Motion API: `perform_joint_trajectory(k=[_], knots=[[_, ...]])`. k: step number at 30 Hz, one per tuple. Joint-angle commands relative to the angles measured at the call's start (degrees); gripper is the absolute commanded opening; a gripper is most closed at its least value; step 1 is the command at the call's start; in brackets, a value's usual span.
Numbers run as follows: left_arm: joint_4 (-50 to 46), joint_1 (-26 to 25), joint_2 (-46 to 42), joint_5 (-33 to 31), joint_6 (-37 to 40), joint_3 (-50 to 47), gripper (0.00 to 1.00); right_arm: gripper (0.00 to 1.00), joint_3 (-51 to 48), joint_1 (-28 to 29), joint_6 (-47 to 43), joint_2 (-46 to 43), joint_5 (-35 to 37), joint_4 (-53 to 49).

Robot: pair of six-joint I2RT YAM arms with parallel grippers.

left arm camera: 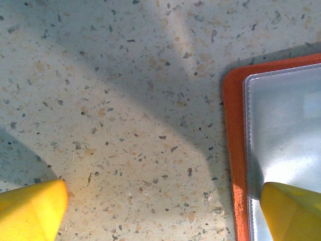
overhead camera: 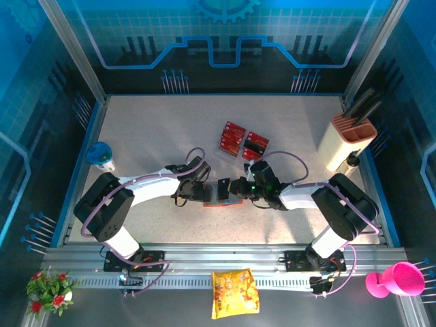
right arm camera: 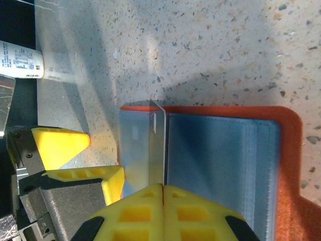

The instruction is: Put the credit cards into the card holder

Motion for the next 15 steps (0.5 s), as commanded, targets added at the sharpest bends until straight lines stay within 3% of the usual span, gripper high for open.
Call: perform_joint_trajectory(k=[1,15], knots=[[-0.44,-0.36,1.67,-0.33,-0.79,-1.05,0.99,0.0,-0.59,0.85,-1.49,0.02,-0.75,-2.37],[-0.28,-0.33,1.89,-0.16,-0.73,-0.83,0.99,0.0,-0.94,0.97,-2.28,-1.44,-1.45,-5.05]])
